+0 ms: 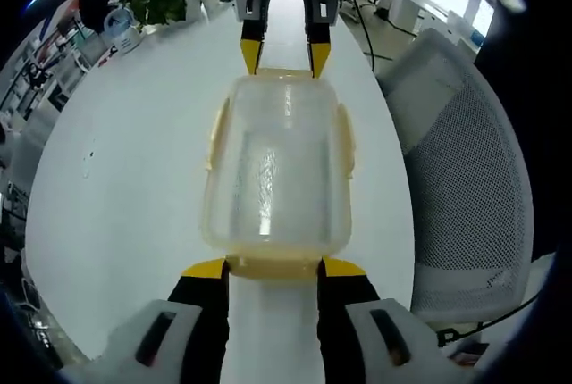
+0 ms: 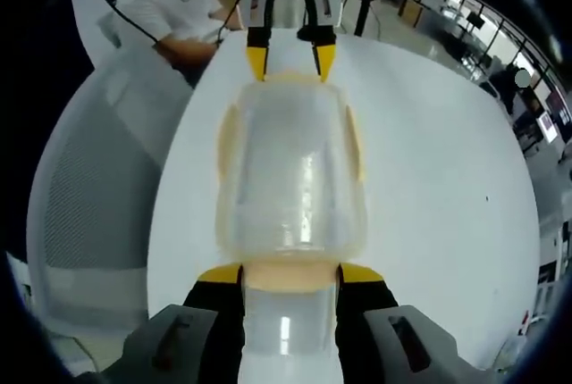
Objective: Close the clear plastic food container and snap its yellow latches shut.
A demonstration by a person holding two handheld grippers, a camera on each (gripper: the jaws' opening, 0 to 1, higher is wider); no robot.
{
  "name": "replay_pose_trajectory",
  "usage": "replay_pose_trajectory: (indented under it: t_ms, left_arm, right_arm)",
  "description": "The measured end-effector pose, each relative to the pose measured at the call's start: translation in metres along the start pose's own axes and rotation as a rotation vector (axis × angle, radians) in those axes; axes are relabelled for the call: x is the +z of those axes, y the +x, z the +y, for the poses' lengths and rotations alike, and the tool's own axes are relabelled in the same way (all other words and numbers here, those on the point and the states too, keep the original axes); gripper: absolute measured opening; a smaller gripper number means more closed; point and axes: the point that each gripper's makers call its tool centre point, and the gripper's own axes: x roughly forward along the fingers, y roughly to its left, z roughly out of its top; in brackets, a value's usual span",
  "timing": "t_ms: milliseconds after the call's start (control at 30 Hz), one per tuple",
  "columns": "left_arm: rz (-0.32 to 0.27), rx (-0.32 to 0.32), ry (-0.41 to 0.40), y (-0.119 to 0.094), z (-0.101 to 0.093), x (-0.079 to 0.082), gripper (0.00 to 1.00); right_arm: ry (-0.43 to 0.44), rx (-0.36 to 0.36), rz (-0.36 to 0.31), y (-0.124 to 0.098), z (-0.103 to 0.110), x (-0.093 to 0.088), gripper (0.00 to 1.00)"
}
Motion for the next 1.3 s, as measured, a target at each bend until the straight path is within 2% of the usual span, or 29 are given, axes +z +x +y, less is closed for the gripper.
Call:
replay_pose_trajectory:
  t_ms: [733,1300]
  left_arm:
    - [-0.035,-0.021,-0.005,0.019,-0.006,0.028,0.37]
    - [-0.032,-0.015,0.004,0.027,-0.004,0.048,0.37]
  right_arm:
    - [0.03,-0.002,0.019,-0.009,0.005,-0.033,0.38]
    - [0.023,-0.008,0.037,-0.018,0.003,-0.052,0.38]
